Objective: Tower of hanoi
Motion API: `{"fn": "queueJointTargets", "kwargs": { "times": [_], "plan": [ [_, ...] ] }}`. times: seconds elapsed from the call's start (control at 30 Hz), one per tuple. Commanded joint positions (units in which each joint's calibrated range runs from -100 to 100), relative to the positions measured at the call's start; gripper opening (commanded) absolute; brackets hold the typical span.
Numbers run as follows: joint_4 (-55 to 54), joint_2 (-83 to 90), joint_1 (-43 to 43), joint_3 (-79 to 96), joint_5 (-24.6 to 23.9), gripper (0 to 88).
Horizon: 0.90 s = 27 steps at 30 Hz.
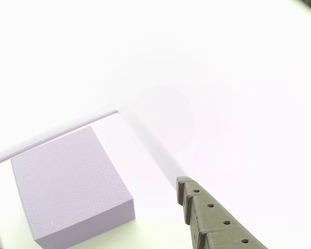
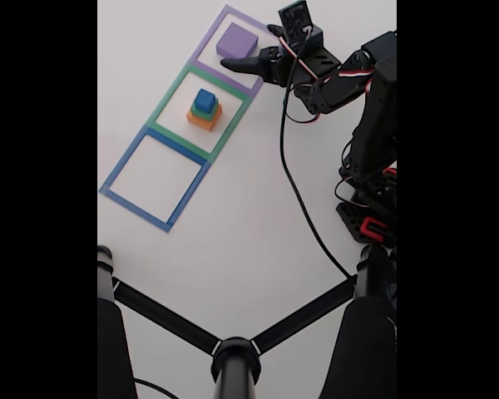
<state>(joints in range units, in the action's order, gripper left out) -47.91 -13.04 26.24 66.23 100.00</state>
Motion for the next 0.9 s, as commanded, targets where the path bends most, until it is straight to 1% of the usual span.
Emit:
{"fn": "queueJointTargets", "kwargs": {
  "times": [0.0,0.33,0.67,0.87],
  "plan": [
    [-3.04,-0.66,-1.50,-2.22,0.00,44.4],
    [-4.17,-2.82,-3.94,-3.31,0.00,43.6],
    [-5.30,-4.34,-4.16,-3.94,0.00,41.7],
    [-5.38,-5.71,-4.32,-5.85,0.00,36.6]
  ]
}}
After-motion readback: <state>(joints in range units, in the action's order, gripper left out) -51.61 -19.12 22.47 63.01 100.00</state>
